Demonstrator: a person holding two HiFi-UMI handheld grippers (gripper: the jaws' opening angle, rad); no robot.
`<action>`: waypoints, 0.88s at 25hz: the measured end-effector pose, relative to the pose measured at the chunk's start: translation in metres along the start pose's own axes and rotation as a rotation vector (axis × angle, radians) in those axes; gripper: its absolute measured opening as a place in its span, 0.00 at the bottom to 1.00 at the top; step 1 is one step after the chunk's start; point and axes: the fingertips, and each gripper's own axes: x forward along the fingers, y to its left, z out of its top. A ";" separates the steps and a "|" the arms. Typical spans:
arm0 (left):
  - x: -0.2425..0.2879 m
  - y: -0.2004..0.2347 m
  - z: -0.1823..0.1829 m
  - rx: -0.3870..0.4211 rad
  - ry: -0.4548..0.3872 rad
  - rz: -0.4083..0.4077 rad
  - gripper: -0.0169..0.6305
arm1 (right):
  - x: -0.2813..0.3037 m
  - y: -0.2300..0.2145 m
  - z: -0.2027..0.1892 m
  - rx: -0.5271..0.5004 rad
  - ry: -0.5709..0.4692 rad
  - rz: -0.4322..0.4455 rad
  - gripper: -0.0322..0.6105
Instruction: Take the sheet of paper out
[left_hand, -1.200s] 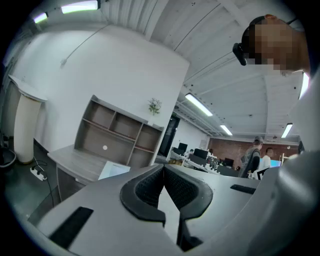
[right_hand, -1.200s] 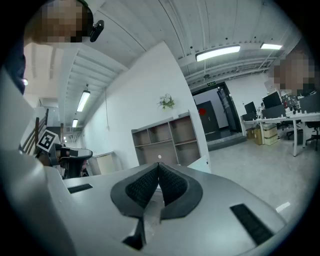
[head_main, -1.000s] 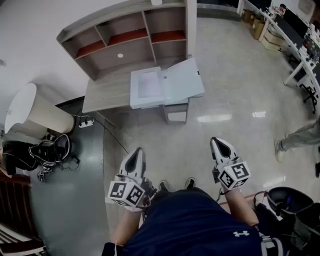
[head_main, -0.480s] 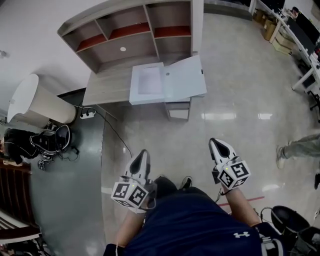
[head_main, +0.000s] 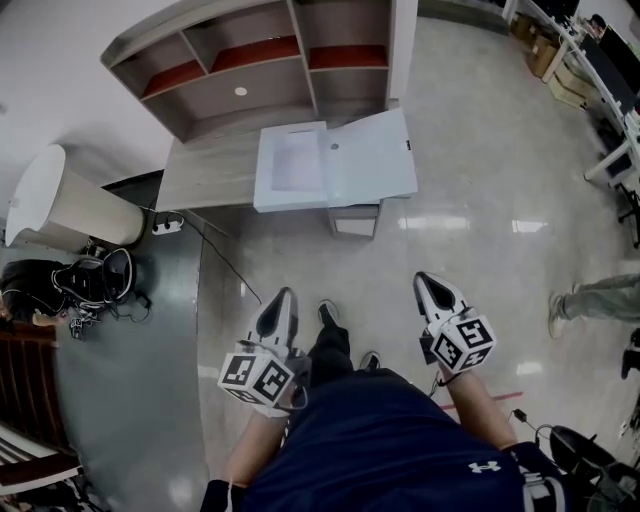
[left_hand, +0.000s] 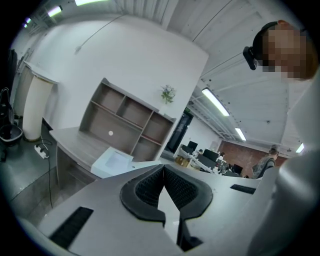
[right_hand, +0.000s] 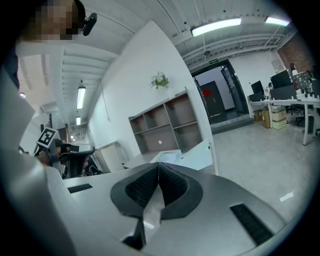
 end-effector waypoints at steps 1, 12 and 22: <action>0.011 0.003 0.003 -0.005 0.003 -0.015 0.05 | 0.007 -0.002 0.001 0.000 0.006 -0.007 0.07; 0.120 0.048 0.058 -0.031 0.052 -0.154 0.05 | 0.100 -0.018 0.043 0.007 0.031 -0.099 0.07; 0.149 0.141 0.086 -0.073 0.068 -0.106 0.05 | 0.191 0.001 0.043 0.038 0.103 -0.082 0.07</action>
